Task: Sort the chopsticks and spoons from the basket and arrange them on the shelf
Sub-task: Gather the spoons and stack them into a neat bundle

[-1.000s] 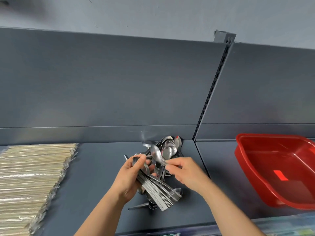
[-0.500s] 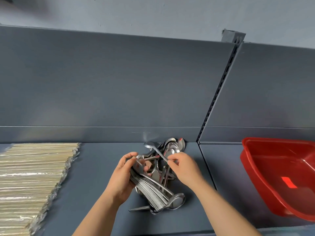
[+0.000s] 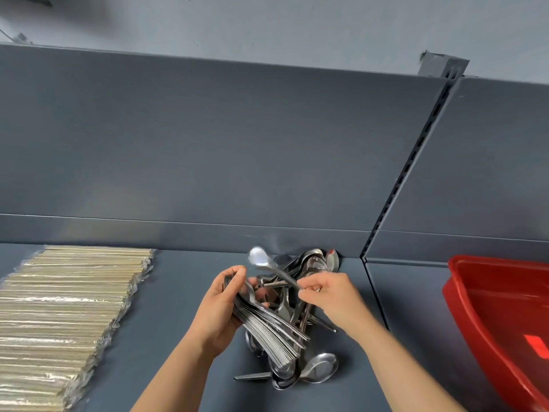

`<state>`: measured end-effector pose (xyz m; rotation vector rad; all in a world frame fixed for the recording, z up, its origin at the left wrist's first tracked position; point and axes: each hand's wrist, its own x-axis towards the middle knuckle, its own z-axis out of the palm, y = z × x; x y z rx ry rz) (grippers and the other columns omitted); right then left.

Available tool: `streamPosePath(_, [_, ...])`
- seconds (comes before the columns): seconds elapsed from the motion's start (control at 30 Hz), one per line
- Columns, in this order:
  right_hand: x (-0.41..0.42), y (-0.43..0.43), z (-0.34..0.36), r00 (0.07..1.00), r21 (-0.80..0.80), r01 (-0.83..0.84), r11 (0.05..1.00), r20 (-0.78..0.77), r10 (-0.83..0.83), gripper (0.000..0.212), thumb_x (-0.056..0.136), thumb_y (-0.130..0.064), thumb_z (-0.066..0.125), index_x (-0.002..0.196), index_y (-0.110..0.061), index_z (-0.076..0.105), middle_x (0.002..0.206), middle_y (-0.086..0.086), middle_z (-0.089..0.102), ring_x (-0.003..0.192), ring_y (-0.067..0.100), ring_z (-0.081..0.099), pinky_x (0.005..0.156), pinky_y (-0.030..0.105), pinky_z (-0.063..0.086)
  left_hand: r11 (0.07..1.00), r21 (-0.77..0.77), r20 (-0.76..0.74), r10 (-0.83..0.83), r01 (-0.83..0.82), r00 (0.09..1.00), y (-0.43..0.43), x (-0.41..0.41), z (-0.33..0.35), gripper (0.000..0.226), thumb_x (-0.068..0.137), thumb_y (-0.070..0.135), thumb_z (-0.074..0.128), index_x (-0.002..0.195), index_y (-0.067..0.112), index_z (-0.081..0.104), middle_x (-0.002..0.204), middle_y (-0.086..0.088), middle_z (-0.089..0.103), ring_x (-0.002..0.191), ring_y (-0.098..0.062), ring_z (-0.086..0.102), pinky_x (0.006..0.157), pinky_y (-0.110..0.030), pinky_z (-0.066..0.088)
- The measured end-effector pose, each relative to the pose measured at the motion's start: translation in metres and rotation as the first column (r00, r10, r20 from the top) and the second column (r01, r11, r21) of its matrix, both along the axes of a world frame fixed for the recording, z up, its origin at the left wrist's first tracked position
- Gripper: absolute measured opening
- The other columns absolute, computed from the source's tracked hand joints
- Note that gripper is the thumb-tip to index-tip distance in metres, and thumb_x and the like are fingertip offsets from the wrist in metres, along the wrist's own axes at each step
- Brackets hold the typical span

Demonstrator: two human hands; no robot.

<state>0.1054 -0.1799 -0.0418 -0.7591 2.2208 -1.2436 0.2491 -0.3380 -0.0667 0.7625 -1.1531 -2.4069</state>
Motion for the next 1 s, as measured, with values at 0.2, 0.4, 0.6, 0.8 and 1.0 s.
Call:
streamPosePath(0.2, [0.015, 0.012, 0.015, 0.982, 0.08, -0.172, 0.982, -0.065, 0.178, 0.018, 0.083, -0.013, 0.071, 0.095, -0.025, 0.078, 0.068, -0.02, 0.066, 0.057, -0.012, 0.054, 0.057, 0.004, 0.038, 0.999, -0.034, 0.001, 0.007, -0.007, 1.0, 0.007, -0.005, 0.004, 0.049, 0.07, 0.034, 0.077, 0.111, 0.015, 0.056, 0.093, -0.017, 0.069, 0.081, -0.032, 0.071, 0.061, -0.038, 0.057])
streamPosePath(0.4, [0.017, 0.025, 0.012, 0.97, 0.068, -0.235, 0.97, 0.074, 0.23, 0.021, 0.093, -0.024, 0.059, 0.101, -0.036, 0.073, 0.091, -0.022, 0.071, 0.087, -0.006, 0.063, 0.081, 0.01, 0.045, 0.996, -0.021, -0.066, 0.084, -0.085, 0.994, 0.011, 0.003, -0.002, 0.033, 0.088, 0.016, 0.061, 0.121, 0.019, 0.055, 0.085, -0.01, 0.068, 0.078, -0.027, 0.067, 0.065, -0.04, 0.058])
streamPosePath(0.6, [0.015, 0.059, -0.006, 0.987, 0.45, -0.127, 0.884, -0.031, 0.157, 0.041, 0.06, -0.065, 0.065, 0.078, -0.028, 0.069, 0.078, -0.005, 0.072, 0.061, 0.007, 0.061, 0.062, 0.027, 0.049, 0.999, -0.035, -0.052, 0.028, -0.03, 0.998, 0.012, 0.021, -0.002, 0.03, 0.09, 0.021, 0.06, 0.12, 0.018, 0.057, 0.083, -0.013, 0.062, 0.066, -0.024, 0.062, 0.069, -0.045, 0.057])
streamPosePath(0.8, [0.021, 0.067, -0.02, 0.988, 0.491, -0.148, 0.859, 0.115, 0.104, 0.009, 0.074, -0.022, 0.059, 0.079, -0.018, 0.066, 0.064, 0.006, 0.073, 0.043, 0.009, 0.056, 0.044, 0.019, 0.043, 0.996, -0.079, -0.011, -0.047, 0.046, 0.999, 0.02, 0.031, -0.001, 0.028, 0.092, 0.027, 0.057, 0.12, 0.018, 0.058, 0.091, -0.018, 0.068, 0.065, -0.024, 0.061, 0.065, -0.042, 0.057])
streamPosePath(1.0, [0.005, 0.075, 0.0, 0.994, 0.263, 0.04, 0.964, -0.107, -0.012, 0.028, 0.09, -0.008, 0.05, 0.082, -0.027, 0.068, 0.058, -0.013, 0.063, 0.044, -0.003, 0.052, 0.043, 0.01, 0.035, 0.99, -0.074, 0.032, -0.118, 0.12, 0.993, 0.032, 0.028, 0.007, 0.036, 0.082, 0.038, 0.064, 0.108, 0.014, 0.066, 0.085, -0.015, 0.066, 0.055, -0.021, 0.056, 0.054, -0.032, 0.053])
